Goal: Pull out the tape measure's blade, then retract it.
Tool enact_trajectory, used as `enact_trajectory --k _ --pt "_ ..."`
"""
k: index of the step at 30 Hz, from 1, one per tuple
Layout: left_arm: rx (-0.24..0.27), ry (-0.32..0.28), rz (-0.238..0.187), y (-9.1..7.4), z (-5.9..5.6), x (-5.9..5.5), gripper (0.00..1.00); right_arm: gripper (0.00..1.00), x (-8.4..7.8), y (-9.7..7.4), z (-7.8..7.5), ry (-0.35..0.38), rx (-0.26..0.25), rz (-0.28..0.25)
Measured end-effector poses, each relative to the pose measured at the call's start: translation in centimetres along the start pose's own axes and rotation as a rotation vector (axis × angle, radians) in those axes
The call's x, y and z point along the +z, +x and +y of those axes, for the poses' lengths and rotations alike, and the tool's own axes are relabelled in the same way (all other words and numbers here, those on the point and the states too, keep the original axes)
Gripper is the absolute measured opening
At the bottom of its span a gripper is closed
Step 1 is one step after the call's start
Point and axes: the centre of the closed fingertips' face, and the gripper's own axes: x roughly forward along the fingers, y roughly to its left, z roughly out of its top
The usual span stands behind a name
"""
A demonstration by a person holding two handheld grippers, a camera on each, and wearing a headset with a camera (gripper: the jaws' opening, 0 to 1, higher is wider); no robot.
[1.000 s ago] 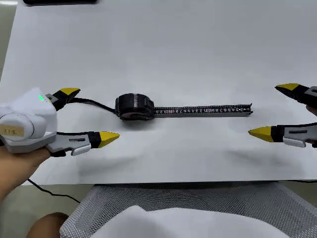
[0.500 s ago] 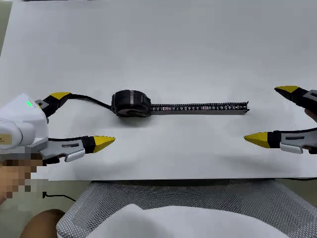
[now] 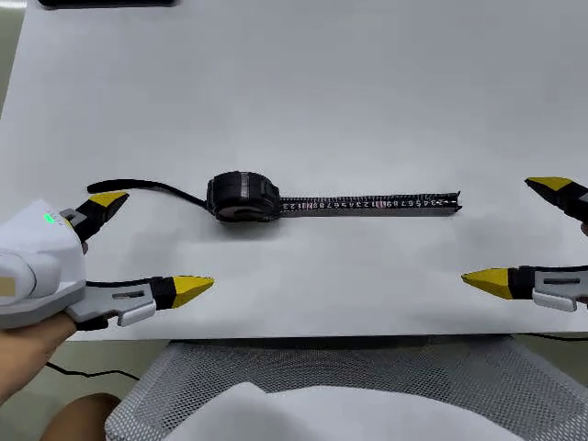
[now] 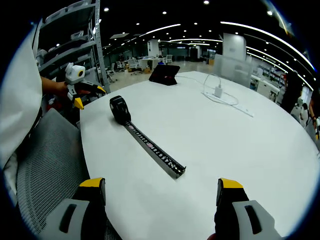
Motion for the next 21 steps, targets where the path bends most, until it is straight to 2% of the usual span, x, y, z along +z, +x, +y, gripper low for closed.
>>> enact_trajectory --k 10,21 --pt "-0.006 -0.025 0.004 -0.5 -0.8 -0.8 0.95 0.94 -0.6 -0.7 0.5 0.024 -0.021 -0.009" --pt "0.002 -0.103 -0.014 -0.7 -1.1 -1.8 0.96 0.96 -1.7 -0.9 0.7 0.076 -0.024 -0.021"
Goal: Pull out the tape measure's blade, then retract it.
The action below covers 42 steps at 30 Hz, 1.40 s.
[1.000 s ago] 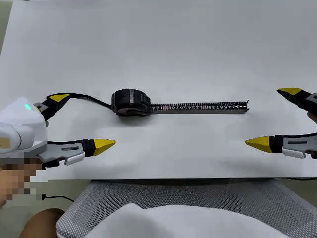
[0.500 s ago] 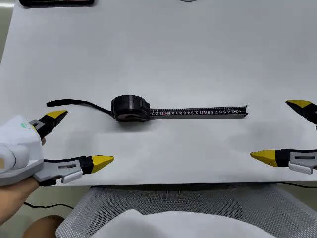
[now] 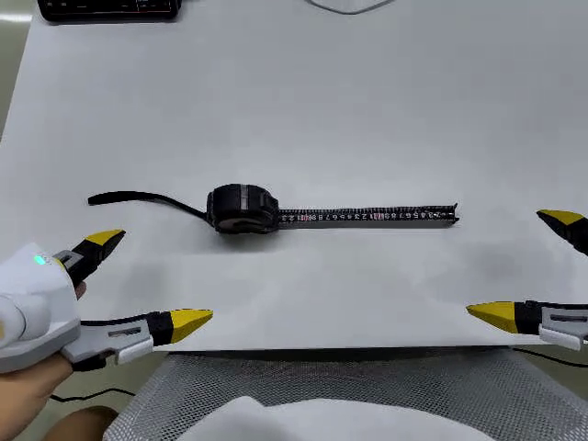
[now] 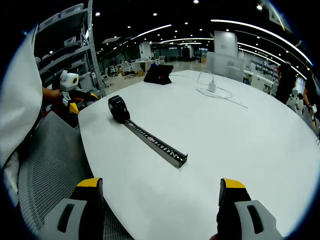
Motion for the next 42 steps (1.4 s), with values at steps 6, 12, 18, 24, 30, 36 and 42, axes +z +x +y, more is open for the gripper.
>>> enact_trajectory --k 6,12,18,24,30,36,42 --pt "0.016 -0.027 -0.015 -0.3 0.3 0.0 0.96 0.96 -0.2 0.1 0.1 0.01 0.001 0.001" --pt "0.009 -0.023 -0.01 -0.3 0.2 0.0 0.96 0.96 -0.1 0.0 0.0 0.004 0.002 0.003" --pt "0.01 -0.027 -0.021 -0.2 0.0 0.4 0.95 0.95 0.0 0.0 0.0 -0.004 0.004 0.004" --pt "0.007 -0.021 -0.023 -0.2 -0.1 0.6 0.95 0.95 0.1 0.0 0.2 -0.008 0.008 0.006" --pt "0.012 -0.024 -0.027 -0.3 0.0 0.7 0.95 0.95 0.0 0.1 0.4 -0.007 0.012 0.009" --pt "0.012 -0.022 -0.03 -0.2 -0.1 0.9 0.95 0.95 0.1 0.2 0.6 -0.007 0.016 0.005" --pt "0.008 -0.019 -0.037 0.0 -0.4 1.2 0.95 0.95 0.4 0.2 0.6 -0.009 0.015 -0.002"
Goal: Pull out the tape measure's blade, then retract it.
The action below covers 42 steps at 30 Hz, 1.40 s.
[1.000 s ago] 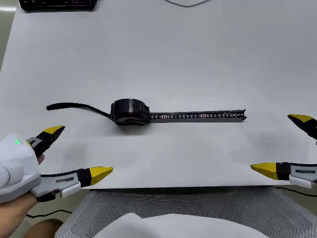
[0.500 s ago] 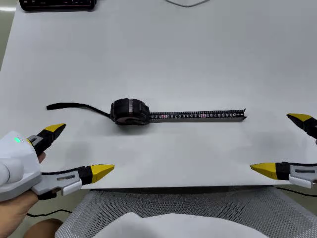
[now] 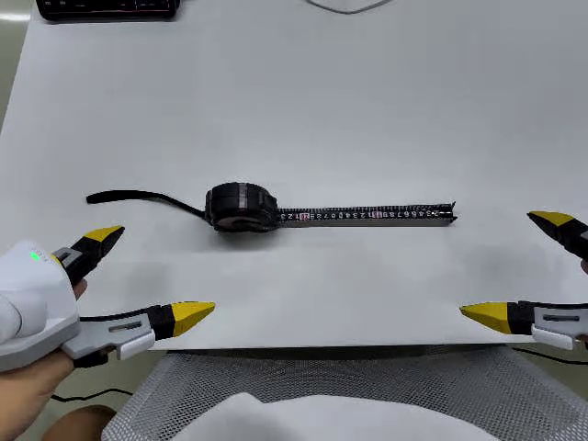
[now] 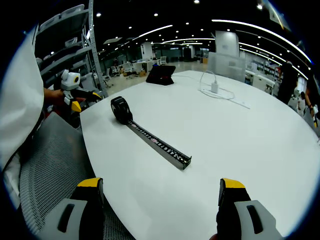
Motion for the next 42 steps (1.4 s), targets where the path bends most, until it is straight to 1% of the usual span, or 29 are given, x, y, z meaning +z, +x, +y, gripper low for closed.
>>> enact_trajectory --k 5,11,14,16,18,20,21,30,33,42 --pt "-0.005 0.004 0.004 0.0 -0.1 -0.1 0.95 0.95 -0.4 0.0 -0.1 0.0 0.001 0.007" --pt "-0.004 0.0 0.002 0.0 0.0 0.0 0.95 0.95 0.0 0.0 0.1 0.0 0.002 0.0" --pt "0.0 -0.015 0.003 0.5 0.0 0.1 0.95 0.95 0.2 0.2 0.1 0.002 0.004 -0.003" --pt "0.001 -0.015 0.019 0.9 -0.2 -0.1 0.94 0.95 0.2 0.2 0.1 0.001 0.006 -0.003" --pt "-0.005 -0.031 0.02 1.3 -0.4 0.0 0.94 0.95 0.3 0.3 0.1 0.004 0.01 -0.003" --pt "-0.007 -0.013 0.029 1.6 -0.7 -0.1 0.94 0.94 0.3 0.4 0.2 0.003 0.012 0.0" --pt "-0.011 -0.015 0.029 1.7 -0.8 0.0 0.94 0.94 0.3 0.4 0.2 0.003 0.012 0.001" --pt "-0.021 -0.014 0.021 3.0 -1.4 0.8 0.94 0.94 0.3 0.4 -0.1 0.009 0.013 -0.001" --pt "-0.027 -0.004 0.023 3.5 -1.6 1.1 0.93 0.94 0.4 0.5 -0.1 0.007 0.014 -0.002" --pt "-0.037 0.003 0.007 4.8 -2.1 2.2 0.93 0.94 0.4 0.7 -0.3 0.008 0.017 -0.001"
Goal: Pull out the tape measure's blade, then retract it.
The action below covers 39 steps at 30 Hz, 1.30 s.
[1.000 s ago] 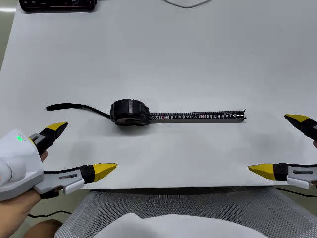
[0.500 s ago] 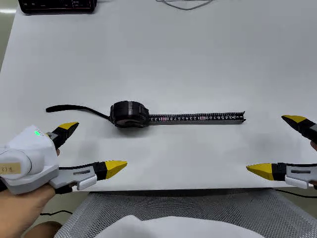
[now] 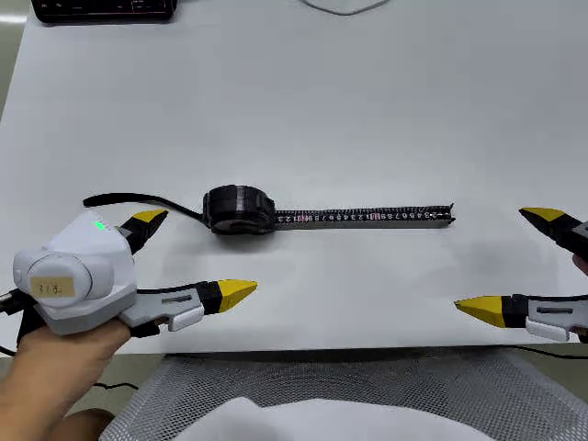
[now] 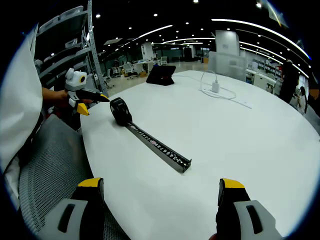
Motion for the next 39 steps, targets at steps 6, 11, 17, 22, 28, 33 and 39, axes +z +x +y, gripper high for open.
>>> enact_trajectory --k 6,11,17,22,28,33,39 --pt "-0.009 0.015 0.006 1.0 -0.4 0.4 0.94 0.95 0.1 0.0 -0.2 0.002 -0.001 0.002" --pt "-0.008 -0.027 -0.006 1.5 -0.4 0.4 0.94 0.95 0.2 0.1 -0.4 0.002 -0.002 0.001" --pt "-0.007 -0.034 -0.002 2.3 -0.9 0.4 0.94 0.95 0.1 0.2 -0.5 0.004 0.001 0.001" --pt "0.0 -0.059 -0.001 2.7 -0.9 0.3 0.93 0.95 0.2 0.3 -0.6 0.004 0.003 -0.001" --pt "0.007 -0.091 -0.01 3.3 -1.0 0.5 0.93 0.95 0.3 0.4 -0.6 0.001 0.005 -0.004" --pt "0.005 -0.122 -0.017 3.7 -1.2 0.6 0.92 0.93 0.4 0.4 -0.8 -0.005 0.004 -0.007" --pt "0.018 -0.14 -0.029 4.0 -1.2 0.7 0.92 0.93 0.4 0.4 -0.8 -0.007 0.005 -0.009"
